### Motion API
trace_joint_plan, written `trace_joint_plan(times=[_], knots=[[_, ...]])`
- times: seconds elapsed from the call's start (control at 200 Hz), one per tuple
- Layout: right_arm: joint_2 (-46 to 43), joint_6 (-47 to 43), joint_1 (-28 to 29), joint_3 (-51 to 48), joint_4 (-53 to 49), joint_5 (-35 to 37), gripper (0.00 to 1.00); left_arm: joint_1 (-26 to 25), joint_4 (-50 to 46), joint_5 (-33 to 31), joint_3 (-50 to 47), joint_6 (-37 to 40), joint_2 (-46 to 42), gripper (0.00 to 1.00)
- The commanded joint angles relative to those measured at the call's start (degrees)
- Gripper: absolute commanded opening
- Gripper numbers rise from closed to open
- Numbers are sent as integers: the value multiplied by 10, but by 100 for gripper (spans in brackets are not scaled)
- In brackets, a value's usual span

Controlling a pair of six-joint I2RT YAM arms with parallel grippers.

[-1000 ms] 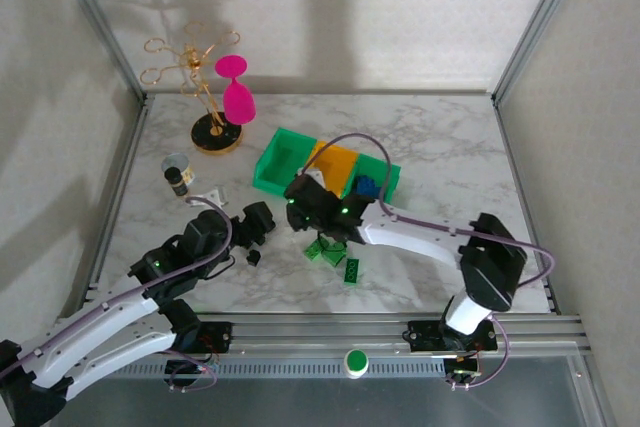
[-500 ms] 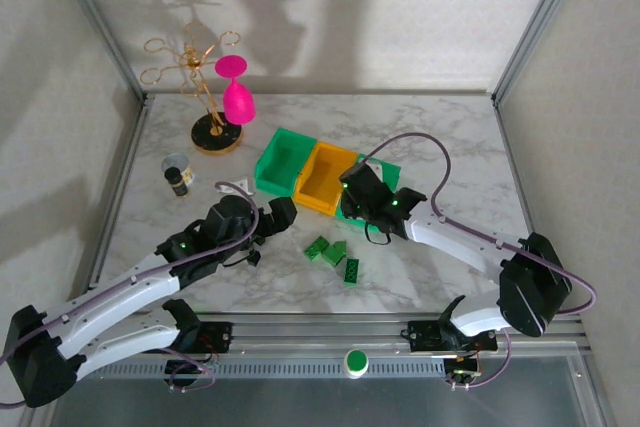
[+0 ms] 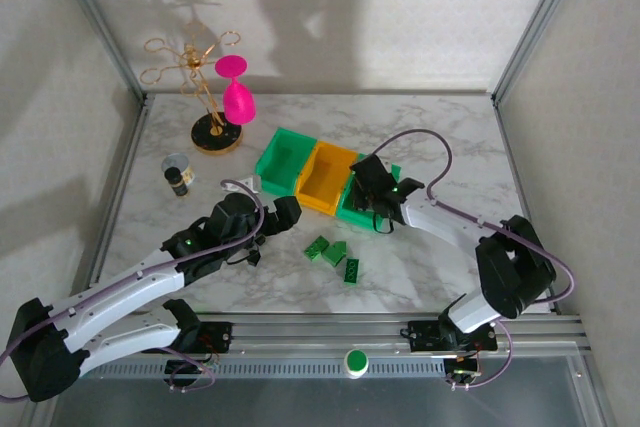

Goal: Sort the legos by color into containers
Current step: Place the lego in the container.

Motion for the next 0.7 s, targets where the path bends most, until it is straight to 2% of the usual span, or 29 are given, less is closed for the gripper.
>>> trace_joint_plan(times=[0.0, 0.26, 0.476, 0.696], knots=[[17, -25, -19, 30, 16, -3, 26, -5, 6, -1, 20, 13, 4, 100], [48, -43, -49, 57, 21, -13, 29, -5, 9, -3, 22, 13, 10, 100], [54, -51, -54, 67, 15, -12, 38, -5, 6, -5, 21, 15, 7, 100], [22, -58, -54, 78, -8, -4, 47, -5, 4, -6, 24, 15, 6, 100]])
